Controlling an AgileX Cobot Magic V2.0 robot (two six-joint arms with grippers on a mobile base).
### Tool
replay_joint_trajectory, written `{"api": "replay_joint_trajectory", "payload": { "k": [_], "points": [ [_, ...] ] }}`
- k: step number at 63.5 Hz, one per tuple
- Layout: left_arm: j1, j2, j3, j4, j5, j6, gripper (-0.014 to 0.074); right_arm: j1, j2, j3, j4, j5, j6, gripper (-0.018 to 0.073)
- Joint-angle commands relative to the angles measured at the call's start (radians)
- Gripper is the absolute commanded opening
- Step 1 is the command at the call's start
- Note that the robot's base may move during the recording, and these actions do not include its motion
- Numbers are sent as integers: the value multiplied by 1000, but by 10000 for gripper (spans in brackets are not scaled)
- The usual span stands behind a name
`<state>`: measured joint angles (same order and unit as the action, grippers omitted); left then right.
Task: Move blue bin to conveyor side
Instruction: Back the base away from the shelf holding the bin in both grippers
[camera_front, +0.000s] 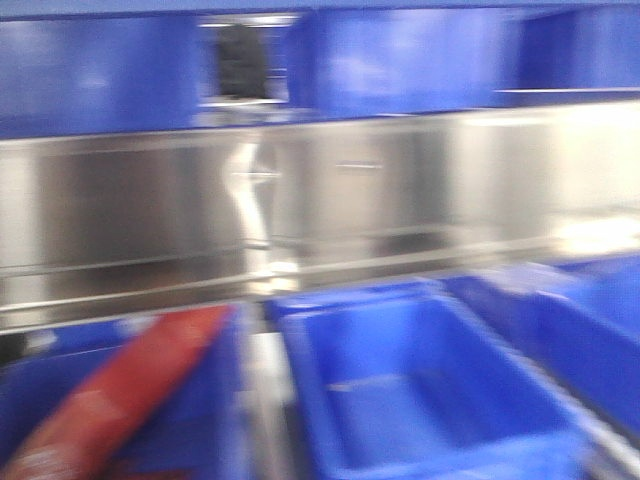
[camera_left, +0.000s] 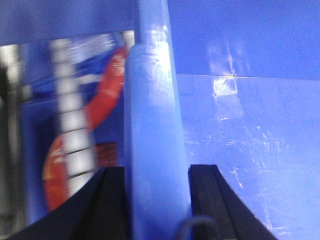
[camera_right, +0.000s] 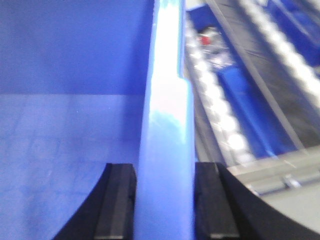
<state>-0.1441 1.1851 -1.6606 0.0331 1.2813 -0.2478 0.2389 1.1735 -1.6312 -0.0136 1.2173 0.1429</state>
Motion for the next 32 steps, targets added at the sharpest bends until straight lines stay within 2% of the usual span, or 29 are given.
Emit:
{"api": "replay_joint_trajectory", "payload": {
  "k": [1,32],
  "points": [
    [-2,-20,-14,26,-77,5,-17,-5,-21,-14,-60,-96,-12,-81],
    [-2,-20,-14,26,-77,5,-17,-5,-21,-14,-60,-96,-12,-81]
  ]
}}
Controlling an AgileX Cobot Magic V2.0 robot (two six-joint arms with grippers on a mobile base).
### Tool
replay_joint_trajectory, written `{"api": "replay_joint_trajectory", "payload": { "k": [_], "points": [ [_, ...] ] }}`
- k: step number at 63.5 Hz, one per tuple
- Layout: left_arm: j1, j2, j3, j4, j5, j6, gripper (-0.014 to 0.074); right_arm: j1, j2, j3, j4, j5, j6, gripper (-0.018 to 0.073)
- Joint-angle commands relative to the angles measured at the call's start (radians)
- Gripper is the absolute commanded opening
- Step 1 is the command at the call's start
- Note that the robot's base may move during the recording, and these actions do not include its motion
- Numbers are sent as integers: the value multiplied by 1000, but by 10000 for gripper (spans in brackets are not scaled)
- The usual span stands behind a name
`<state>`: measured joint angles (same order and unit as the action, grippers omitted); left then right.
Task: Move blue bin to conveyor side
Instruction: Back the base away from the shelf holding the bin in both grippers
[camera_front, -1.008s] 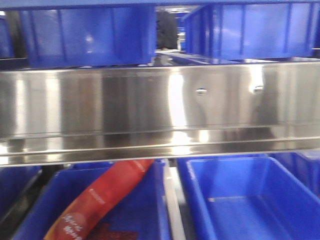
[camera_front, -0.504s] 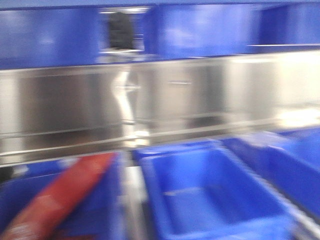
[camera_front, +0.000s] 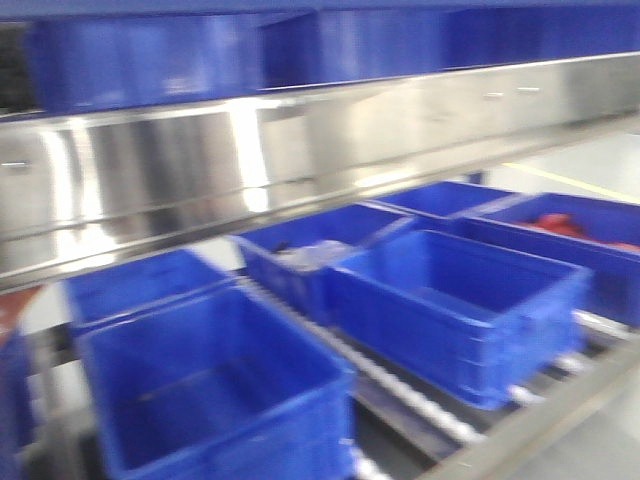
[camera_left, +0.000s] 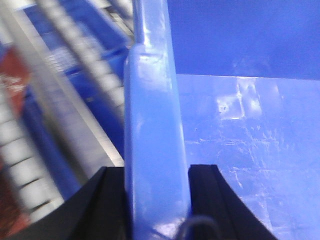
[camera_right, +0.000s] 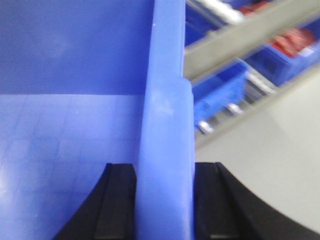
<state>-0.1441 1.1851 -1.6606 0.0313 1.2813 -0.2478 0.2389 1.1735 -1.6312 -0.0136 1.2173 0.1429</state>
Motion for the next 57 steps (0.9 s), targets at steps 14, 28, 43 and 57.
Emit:
{"api": "replay_joint_trajectory", "payload": {
  "k": [14,28,43,57],
  "points": [
    [-2,-20,-14,28,-77,5,-17,-5,-21,-14,-60,-96,-12,-81],
    [-2,-20,-14,28,-77,5,-17,-5,-21,-14,-60,-96,-12,-81],
    [-2,-20,-14,28,-77,5,-17,-5,-21,-14,-60,-96,-12,-81],
    [-2,-20,-14,28,-77,5,-17,-5,-21,-14,-60,-96,-12,-81]
  ]
}}
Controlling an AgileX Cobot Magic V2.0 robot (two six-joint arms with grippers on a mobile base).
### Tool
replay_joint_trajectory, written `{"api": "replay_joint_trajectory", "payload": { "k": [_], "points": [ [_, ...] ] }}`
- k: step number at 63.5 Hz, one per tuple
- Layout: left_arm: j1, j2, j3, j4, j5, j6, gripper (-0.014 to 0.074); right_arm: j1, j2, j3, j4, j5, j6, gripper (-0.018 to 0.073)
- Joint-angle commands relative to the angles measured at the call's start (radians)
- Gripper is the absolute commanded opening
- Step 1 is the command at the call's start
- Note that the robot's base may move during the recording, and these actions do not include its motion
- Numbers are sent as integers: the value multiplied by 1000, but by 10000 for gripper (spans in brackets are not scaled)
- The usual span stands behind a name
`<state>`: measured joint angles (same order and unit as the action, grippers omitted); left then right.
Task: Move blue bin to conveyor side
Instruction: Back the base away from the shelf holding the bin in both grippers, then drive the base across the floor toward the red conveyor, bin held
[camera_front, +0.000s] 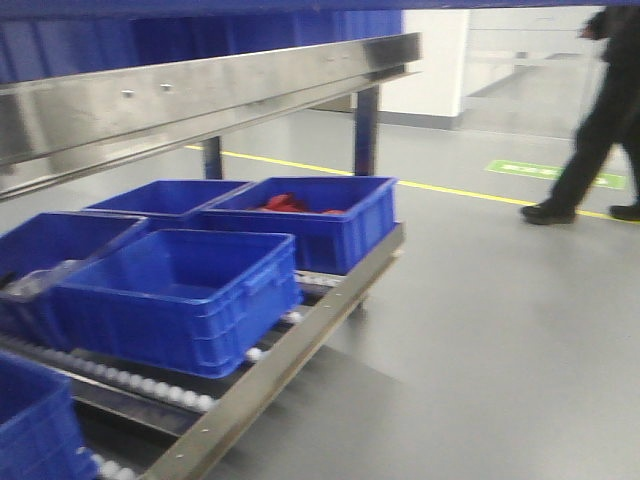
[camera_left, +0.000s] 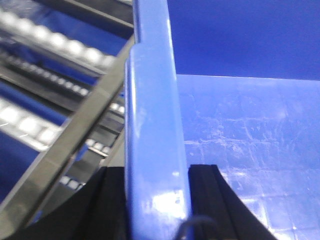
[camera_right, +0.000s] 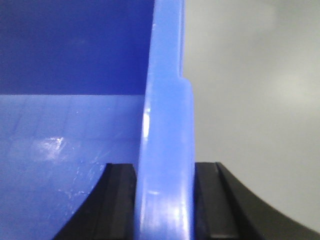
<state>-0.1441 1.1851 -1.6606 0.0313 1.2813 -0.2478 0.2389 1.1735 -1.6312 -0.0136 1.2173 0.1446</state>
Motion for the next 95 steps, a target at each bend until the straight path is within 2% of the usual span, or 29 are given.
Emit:
{"api": "replay_joint_trajectory", "payload": {
  "k": [1,95],
  "points": [
    [-2,-20,-14,28,-77,5,-17,-5,-21,-14,-60,-96,-14,-81],
    [-2,-20,-14,28,-77,5,-17,-5,-21,-14,-60,-96,-14,-81]
  ]
}}
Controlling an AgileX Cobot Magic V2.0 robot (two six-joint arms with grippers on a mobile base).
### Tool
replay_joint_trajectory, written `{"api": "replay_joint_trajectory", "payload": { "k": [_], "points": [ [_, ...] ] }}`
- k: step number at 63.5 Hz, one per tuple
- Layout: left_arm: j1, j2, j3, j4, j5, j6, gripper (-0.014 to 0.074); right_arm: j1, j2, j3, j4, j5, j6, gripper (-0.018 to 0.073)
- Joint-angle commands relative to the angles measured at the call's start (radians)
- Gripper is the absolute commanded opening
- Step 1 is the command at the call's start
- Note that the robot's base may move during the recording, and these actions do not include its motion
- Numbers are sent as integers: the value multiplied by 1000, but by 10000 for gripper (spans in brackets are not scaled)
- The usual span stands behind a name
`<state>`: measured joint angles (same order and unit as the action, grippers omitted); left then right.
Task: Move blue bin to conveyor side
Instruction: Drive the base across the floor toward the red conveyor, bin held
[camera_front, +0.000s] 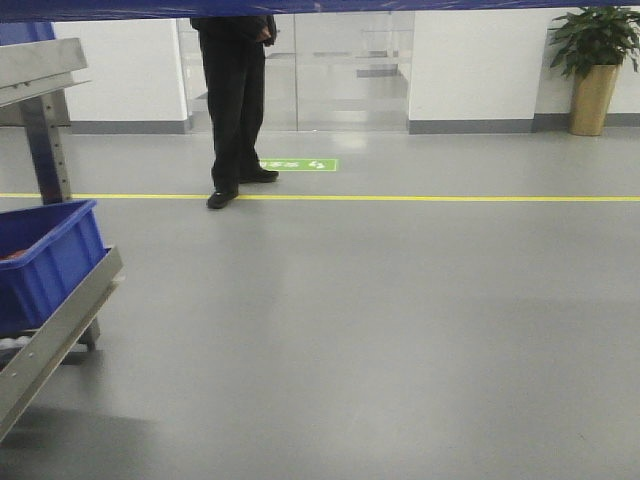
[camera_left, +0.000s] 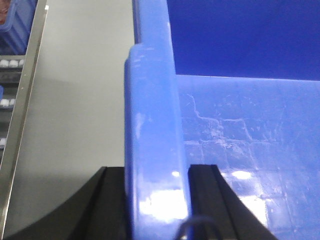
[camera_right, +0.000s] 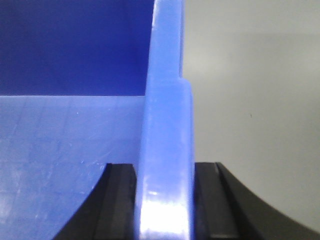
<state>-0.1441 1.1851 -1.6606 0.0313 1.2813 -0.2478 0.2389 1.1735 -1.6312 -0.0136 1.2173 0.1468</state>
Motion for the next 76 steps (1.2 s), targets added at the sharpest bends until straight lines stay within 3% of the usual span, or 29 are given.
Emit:
{"api": "replay_joint_trajectory", "payload": {
  "k": [1,76],
  "points": [
    [-2,-20,-14,28,-77,5,-17,-5,-21,-14,-60,-96,-16,-81],
    [-2,-20,-14,28,-79,5,-17,-5,-21,-14,-60,-98,-16,-81]
  ]
}}
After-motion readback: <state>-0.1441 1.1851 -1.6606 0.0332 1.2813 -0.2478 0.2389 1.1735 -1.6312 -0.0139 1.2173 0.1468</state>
